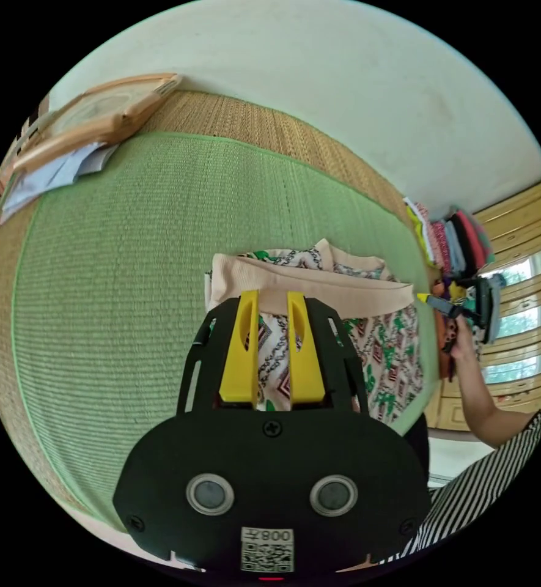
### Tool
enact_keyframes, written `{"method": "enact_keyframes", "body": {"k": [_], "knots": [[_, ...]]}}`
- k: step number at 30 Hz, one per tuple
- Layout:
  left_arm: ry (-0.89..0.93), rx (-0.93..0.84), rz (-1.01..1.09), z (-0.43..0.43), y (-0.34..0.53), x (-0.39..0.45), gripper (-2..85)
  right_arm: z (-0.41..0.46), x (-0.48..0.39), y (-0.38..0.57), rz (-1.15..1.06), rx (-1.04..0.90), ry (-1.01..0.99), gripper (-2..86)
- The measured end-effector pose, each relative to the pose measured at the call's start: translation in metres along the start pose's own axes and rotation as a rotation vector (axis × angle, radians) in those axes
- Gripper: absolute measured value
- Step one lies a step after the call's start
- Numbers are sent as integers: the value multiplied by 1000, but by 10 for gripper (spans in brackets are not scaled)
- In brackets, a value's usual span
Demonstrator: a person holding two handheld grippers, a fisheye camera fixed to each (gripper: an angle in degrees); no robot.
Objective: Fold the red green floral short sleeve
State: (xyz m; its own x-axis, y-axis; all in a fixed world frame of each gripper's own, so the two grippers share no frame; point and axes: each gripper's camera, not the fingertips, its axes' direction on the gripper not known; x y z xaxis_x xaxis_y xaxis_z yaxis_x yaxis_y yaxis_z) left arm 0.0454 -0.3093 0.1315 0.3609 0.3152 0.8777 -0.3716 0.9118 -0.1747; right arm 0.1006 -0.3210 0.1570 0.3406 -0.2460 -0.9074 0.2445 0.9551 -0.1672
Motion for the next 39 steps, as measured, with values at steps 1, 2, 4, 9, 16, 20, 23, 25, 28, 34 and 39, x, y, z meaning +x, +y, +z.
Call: {"method": "enact_keyframes", "body": {"k": [1,2,4,9,16,20,23,25,28,34,39], "knots": [[-50,-20,17,7,-3,8,54,7,-8,-1,-13,-8,37,50],[-67,-30,19,11,-4,11,48,20,-21,-2,-26,-29,92,50],[-113,-26,36,17,-7,21,29,33,-38,0,-58,-24,149,46],[-102,-9,45,17,-8,32,12,40,-59,5,-56,-4,128,17],[-35,93,22,1,-5,35,8,15,-79,14,-50,116,87,6],[-4,85,-32,13,-7,26,9,27,-79,9,-16,100,73,5],[-15,28,-69,33,-7,18,13,50,-75,6,9,38,67,6],[-3,36,-74,39,-4,16,16,58,-73,6,13,29,54,7],[8,36,-70,42,0,14,18,59,-71,9,21,36,22,8],[20,45,-74,51,8,12,17,62,-86,21,-75,63,88,11],[25,30,-86,58,13,12,15,63,-90,34,-90,112,118,9]]}}
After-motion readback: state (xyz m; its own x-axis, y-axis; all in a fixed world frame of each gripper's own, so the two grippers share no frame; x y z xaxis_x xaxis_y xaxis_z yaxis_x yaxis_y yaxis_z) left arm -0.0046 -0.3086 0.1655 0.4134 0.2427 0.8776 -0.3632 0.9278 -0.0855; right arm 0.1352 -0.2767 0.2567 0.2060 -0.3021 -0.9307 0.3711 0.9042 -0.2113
